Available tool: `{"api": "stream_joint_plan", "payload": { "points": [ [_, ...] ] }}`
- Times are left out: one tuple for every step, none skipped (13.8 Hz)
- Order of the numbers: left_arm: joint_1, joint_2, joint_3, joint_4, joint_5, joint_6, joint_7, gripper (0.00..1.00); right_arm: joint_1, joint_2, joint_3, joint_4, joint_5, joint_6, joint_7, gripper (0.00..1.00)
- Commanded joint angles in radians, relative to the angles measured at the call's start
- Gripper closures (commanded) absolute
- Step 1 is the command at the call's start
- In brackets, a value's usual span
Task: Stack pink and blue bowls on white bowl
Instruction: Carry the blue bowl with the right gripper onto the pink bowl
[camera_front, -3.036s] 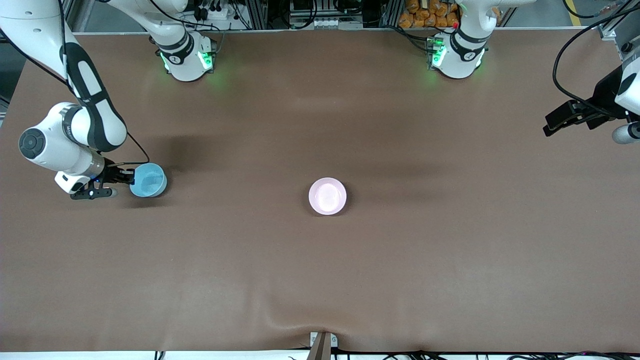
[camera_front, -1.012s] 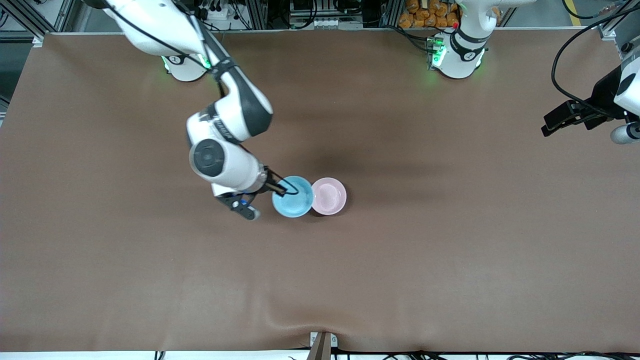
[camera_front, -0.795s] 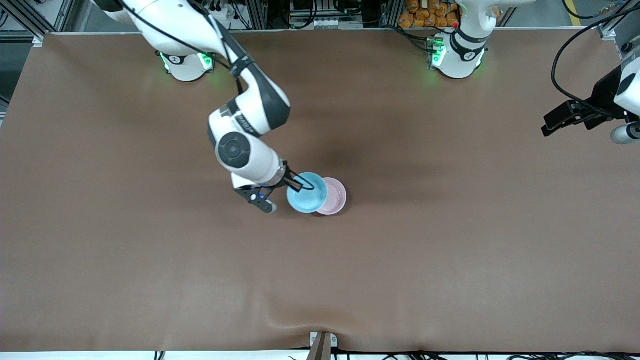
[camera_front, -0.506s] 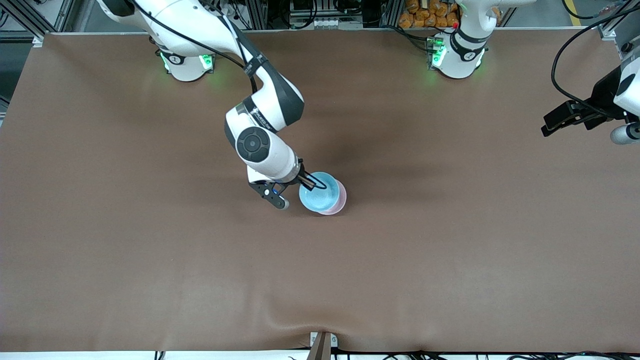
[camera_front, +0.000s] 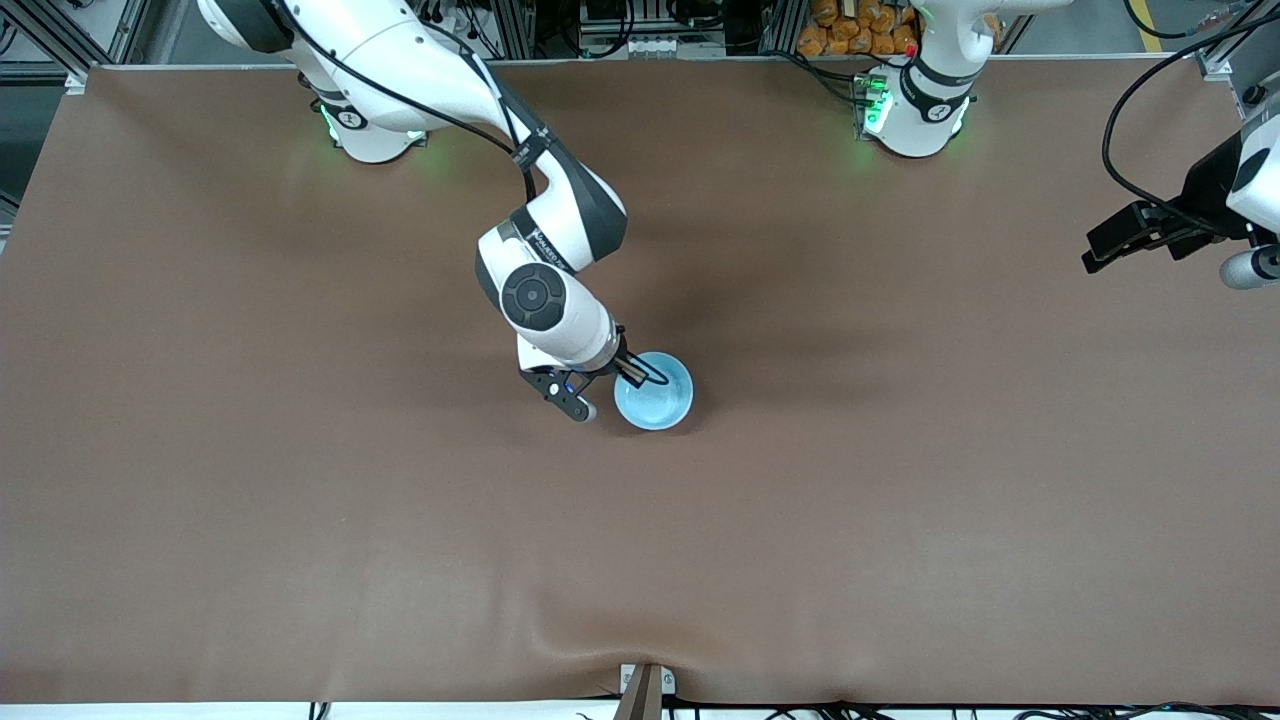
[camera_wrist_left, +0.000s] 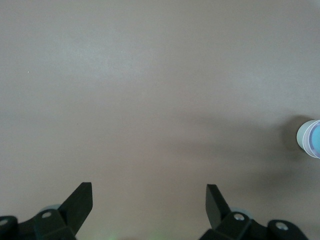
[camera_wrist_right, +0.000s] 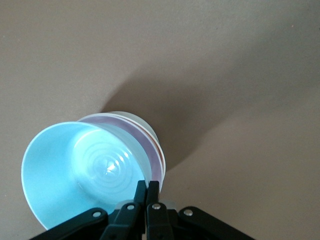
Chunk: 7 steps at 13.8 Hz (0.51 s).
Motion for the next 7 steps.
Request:
{"api": "stream_joint_plan", "payload": {
  "points": [
    [-0.003, -0.011, 0.009, -0.008, -0.020, 0.005, 0.028, 0.00, 0.012, 0.022, -0.009, 0.029, -0.020, -0.003, 0.022, 1.00],
    [-0.003, -0.011, 0.009, -0.008, -0.020, 0.007, 0.029, 0.00, 0.012, 0.037, -0.009, 0.029, -0.026, -0.001, 0.022, 1.00],
    [-0.003, -0.011, 0.009, -0.010, -0.020, 0.007, 0.028, 0.00, 0.012, 0.043, -0.009, 0.029, -0.026, 0.011, 0.020, 1.00],
    [-0.003, -0.011, 0.009, -0.009, -0.020, 0.006, 0.029, 0.00, 0.012, 0.048, -0.009, 0.026, -0.033, 0.023, 0.022, 1.00],
    [-0.003, -0.013, 0.009, -0.010, -0.020, 0.006, 0.028, 0.00, 0.012, 0.048, -0.009, 0.024, -0.036, 0.025, 0.022, 1.00],
    [-0.002, -0.013, 0.009, -0.009, -0.020, 0.007, 0.029, 0.00, 0.012, 0.054, -0.009, 0.024, -0.036, 0.026, 0.022, 1.00],
    [-0.003, -0.011, 0.009, -0.008, -0.020, 0.007, 0.028, 0.00, 0.013, 0.062, -0.009, 0.025, -0.033, 0.026, 0.022, 1.00]
  ]
}}
